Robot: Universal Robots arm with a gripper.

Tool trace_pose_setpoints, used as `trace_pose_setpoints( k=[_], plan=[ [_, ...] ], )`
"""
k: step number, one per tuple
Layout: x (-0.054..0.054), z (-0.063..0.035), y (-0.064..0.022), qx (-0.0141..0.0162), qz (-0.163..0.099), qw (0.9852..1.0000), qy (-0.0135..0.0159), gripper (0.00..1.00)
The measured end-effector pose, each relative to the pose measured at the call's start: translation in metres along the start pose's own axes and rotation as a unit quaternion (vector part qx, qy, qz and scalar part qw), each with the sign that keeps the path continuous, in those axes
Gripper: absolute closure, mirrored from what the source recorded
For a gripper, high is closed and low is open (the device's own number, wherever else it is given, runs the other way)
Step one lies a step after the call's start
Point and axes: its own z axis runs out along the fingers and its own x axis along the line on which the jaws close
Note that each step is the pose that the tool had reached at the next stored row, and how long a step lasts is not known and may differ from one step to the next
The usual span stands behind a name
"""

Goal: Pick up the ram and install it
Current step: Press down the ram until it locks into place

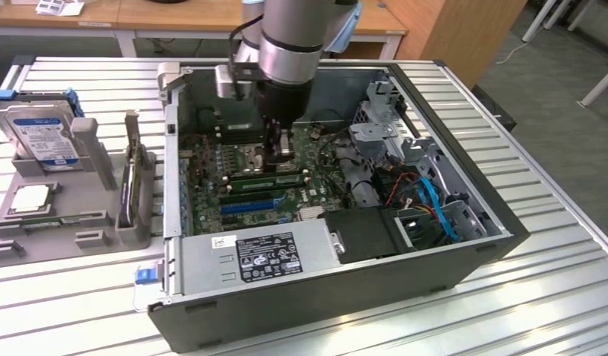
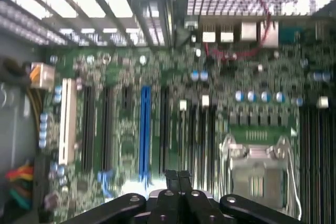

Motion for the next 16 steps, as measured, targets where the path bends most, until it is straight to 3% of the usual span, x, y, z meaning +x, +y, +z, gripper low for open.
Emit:
trace_pose_setpoints(
  k=[4, 5, 16],
  plan=[
    [0.000, -0.0030, -0.0177, -0.0002, 0.000, 1.0000, 0.0000, 0.89],
    [0.000, -0.0078, -0.0197, -0.0003, 0.000, 1.0000, 0.0002, 0.89],
    [0.003, -0.0576, -0.0189, -0.0003, 0.001, 1.0000, 0.0000, 0.89]
  ],
)
